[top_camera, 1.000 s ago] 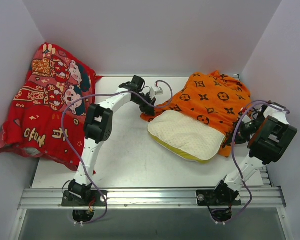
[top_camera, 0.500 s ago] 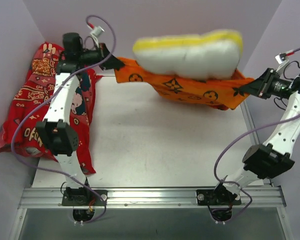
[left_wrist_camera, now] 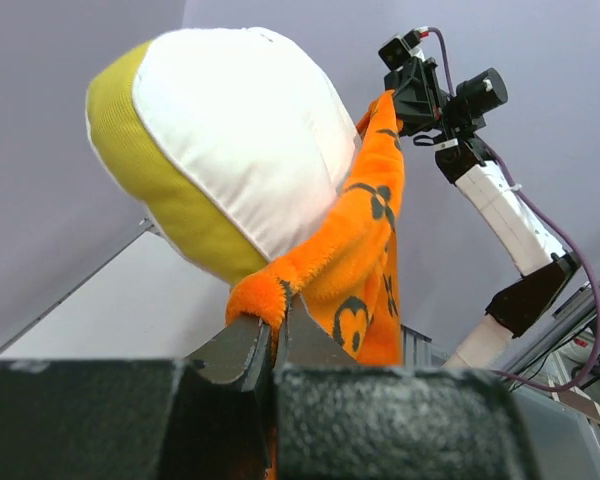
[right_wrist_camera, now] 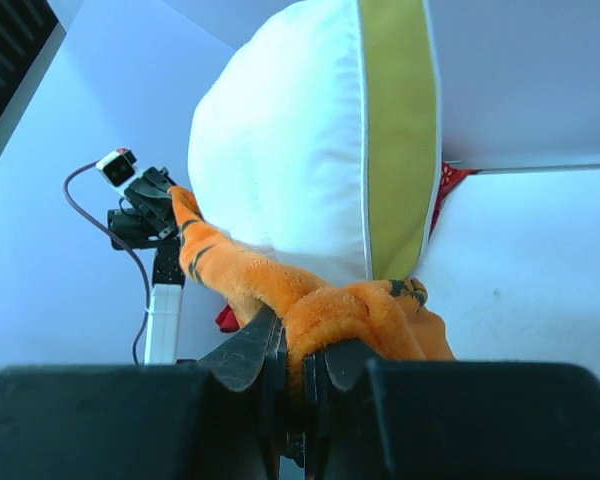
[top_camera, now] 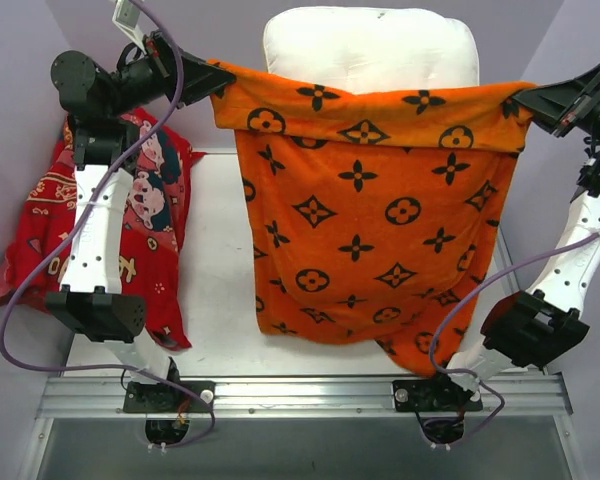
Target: Put the pillow into the pillowcase
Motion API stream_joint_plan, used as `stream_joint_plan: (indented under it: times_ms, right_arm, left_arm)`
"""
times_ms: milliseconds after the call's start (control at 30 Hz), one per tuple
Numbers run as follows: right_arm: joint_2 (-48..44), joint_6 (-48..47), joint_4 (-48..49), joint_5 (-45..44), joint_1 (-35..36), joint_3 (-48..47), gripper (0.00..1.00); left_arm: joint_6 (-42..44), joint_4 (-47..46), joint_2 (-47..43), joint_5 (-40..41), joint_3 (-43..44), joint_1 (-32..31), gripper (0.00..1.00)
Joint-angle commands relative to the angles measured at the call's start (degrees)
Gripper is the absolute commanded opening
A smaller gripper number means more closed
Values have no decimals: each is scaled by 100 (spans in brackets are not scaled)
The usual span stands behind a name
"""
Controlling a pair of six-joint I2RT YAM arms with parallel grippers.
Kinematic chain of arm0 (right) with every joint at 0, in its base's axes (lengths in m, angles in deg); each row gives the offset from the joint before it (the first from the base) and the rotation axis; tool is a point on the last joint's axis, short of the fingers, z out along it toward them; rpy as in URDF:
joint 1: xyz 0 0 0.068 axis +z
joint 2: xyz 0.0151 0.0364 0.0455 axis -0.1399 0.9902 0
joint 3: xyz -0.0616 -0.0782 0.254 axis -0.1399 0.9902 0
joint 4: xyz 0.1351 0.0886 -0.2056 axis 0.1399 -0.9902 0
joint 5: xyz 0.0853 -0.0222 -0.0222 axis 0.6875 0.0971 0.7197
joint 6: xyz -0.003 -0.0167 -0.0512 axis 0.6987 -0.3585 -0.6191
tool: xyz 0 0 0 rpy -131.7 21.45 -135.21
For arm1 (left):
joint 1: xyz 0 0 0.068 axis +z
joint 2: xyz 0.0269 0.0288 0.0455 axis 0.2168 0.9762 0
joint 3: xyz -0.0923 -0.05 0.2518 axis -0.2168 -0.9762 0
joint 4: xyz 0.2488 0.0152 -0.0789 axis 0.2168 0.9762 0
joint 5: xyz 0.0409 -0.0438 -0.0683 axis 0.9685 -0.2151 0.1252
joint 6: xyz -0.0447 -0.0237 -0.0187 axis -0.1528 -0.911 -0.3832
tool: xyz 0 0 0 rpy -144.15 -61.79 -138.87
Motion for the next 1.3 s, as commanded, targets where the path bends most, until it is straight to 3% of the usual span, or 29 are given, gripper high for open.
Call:
stream_joint_plan:
  times_ms: [0,67,133,167,200,233,267,333,400,433,500,533,567,600,633,667,700,733,767,800,867,933,1000,1033,1067,1133,1167,1233,1267]
  right_arm:
    - [-195,680,626,-421,-322,-1234,0]
    - [-527,820,1315,-764,-201,-729,0]
    - [-749,-281,701,-966,326,71,0]
    - [-558,-722,-322,-941,397,-239,0]
    - [-321,39,-89,-906,215,-695,0]
    - [212,726,627,-1027,-13,-2004,0]
    - [322,341,173,-1098,-198,-2635,0]
    - [245,325,27,-1326,-707,-3116,0]
    - [-71,539,878,-1433,-448,-1726,0]
    - [-386,-261,785,-1372,146,-1145,0]
    - [-590,-1652,-1195,-1459,642,115,0]
    - [-583,-1989,-1568,-1433,1001,283,0]
    - [-469,-1722,-1267,-1294,1022,-11,0]
    - [-303,-1232,-829,-1197,865,-440,0]
    - [108,-523,167,-1352,203,-1106,0]
    - [321,355,412,-1597,-344,-2444,0]
    - [540,241,102,-2087,-767,-3266,0]
    - [751,188,-171,-2240,-1119,-3623,0]
    - [736,562,183,-2328,-1523,-3626,0]
    - [631,652,465,-2260,-1501,-2860,0]
    - [87,549,985,-2049,-1028,-1585,0]
    - [-326,-126,716,-1715,-71,-159,0]
    - [-450,-906,303,-1618,518,56,0]
    - [-303,-989,-39,-1635,486,-657,0]
    - [-110,-912,-173,-1713,277,-1273,0]
    - [826,276,69,-2099,-837,-3672,0]
    - [972,32,-337,-2536,-1146,-4210,0]
    - [755,552,530,-2681,-1560,-3936,0]
    - [571,583,747,-2489,-1397,-2846,0]
  left_arm:
    - [-260,-515,-246,438,570,195,0]
    - [-155,-515,-649,639,-208,-15,0]
    - [467,-524,-835,772,-659,-314,0]
    - [722,-437,-740,868,-103,-306,0]
    - [629,-323,-565,999,468,-211,0]
    - [410,-217,-67,1096,1283,130,0]
    - [-18,-268,112,1341,2361,290,0]
    - [257,-190,-86,1484,2495,335,0]
    - [49,-118,-499,1476,990,274,0]
    - [13,-180,-945,1519,305,91,0]
    - [223,-251,-1265,1633,-1398,-446,0]
    - [380,-286,-1275,1581,-1477,-543,0]
    - [573,-156,-1205,1624,-1269,-396,0]
    - [427,-120,-1083,1712,-336,-159,0]
    - [147,-302,-655,1739,352,139,0]
    - [-282,-252,-320,1791,1220,829,0]
    - [-417,-121,231,1966,2961,1097,0]
    - [-331,2,280,2368,3230,1257,0]
    - [-261,-109,202,2380,3129,1354,0]
    - [-364,-232,-120,2302,2814,1320,0]
    - [61,-269,-526,2013,1104,804,0]
    - [573,-304,-1001,2055,-414,74,0]
    - [1006,-287,-776,1897,-241,27,0]
    - [884,-286,-591,2010,136,193,0]
    - [361,-339,-372,2090,1366,377,0]
    - [-126,-183,481,2580,3014,1175,0]
    - [185,-146,535,2818,3683,1240,0]
    - [102,-390,72,2935,3079,1293,0]
    - [-134,-548,-139,2778,2040,1137,0]
